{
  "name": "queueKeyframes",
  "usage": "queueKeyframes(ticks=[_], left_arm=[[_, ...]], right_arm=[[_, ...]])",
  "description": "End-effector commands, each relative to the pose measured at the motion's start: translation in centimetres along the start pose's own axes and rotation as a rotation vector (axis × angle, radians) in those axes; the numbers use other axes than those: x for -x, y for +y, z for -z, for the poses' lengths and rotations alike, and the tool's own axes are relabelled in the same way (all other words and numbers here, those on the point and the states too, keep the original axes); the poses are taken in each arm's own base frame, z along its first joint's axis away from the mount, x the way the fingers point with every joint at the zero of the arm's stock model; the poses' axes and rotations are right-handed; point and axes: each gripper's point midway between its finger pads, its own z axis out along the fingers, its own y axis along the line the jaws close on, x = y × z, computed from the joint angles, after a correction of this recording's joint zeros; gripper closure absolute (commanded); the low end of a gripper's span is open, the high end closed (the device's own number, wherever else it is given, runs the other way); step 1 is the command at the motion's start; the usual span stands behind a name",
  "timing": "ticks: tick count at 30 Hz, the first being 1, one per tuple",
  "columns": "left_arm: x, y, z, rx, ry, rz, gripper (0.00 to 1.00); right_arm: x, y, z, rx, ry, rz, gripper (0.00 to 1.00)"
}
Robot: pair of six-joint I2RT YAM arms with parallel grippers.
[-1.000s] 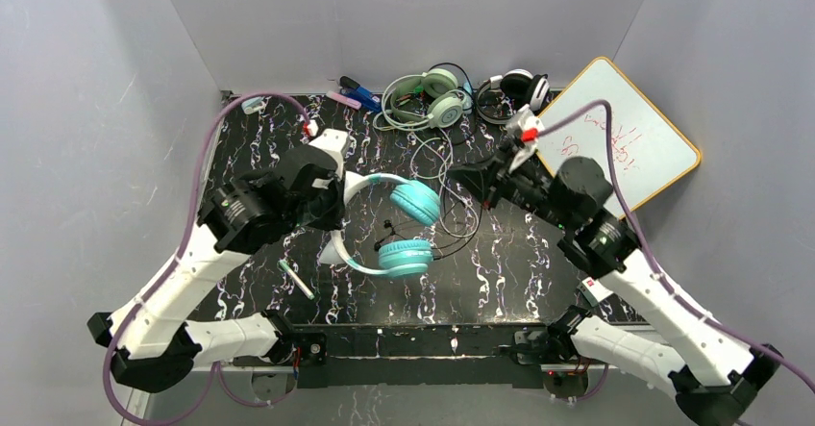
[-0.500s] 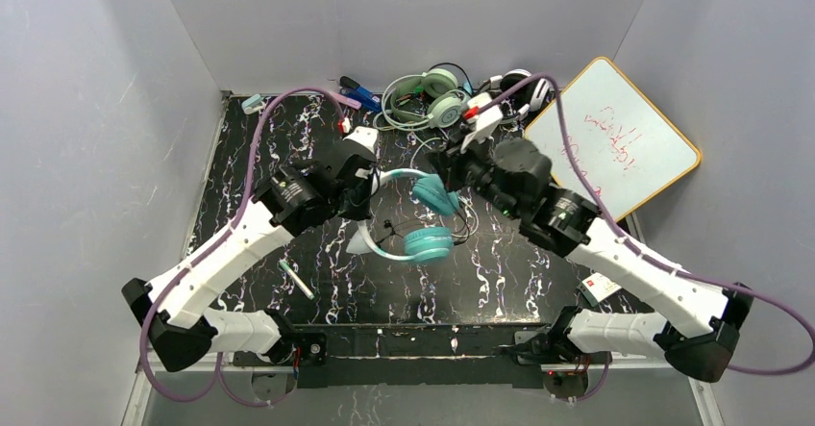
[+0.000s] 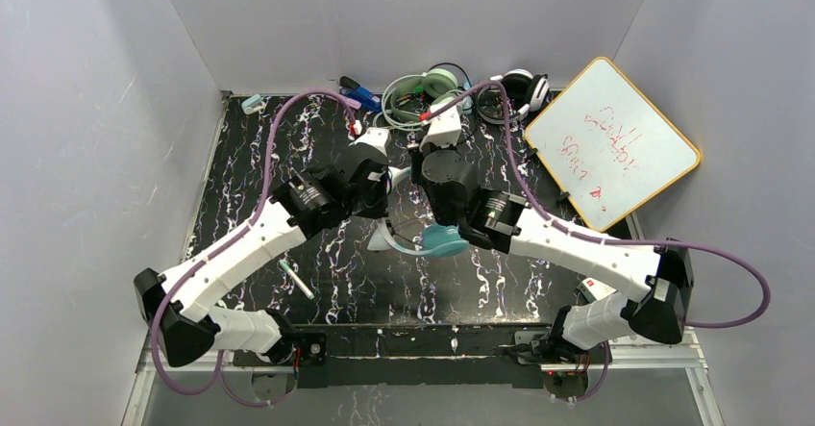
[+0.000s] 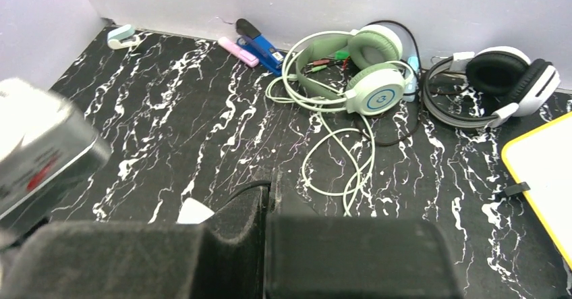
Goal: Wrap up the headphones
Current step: Wrap the headphones cable around the headphones.
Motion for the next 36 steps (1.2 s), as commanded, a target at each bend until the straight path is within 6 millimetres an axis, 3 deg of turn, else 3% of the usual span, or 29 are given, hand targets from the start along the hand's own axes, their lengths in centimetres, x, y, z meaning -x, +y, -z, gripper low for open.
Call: queueKeyframes(ticks=[1,8,13,22,30,36], left_arm=[[1.9,-2.2,2.3,-0.156,-0.107,0.029,1.00],[0.6,-1.9,3.6,-0.213,-0.111,-0.083,1.00],[0.6,-1.3,5.4,-0.245,-0.161,-0.141,1.00],[1.5,-3.3,9.0,-0.414,-0.217,-0.130,1.00],[1.6,-3.6,11.2,-0.475,-0.234,-0.089,1.00],[2.1,-4.2,12.9,-0.504,-0.208,-0.033,1.00]], right_arm=[[4.2,-0.5,-0.4,-0.079,-0.107,-0.067,0.99],[2.4,1.4,-1.2,0.084,0.019,0.079,0.99],[0.9,1.5,-0.9,0.199,0.131,0.148,0.99],[-2.3,1.1,-0.3,0.364,0.281,0.140,0.96],[-1.9,0.5,1.5,0.575,0.232,0.071,0.79],[-2.1,1.0,3.5,0.769,0.172,0.036,0.75]])
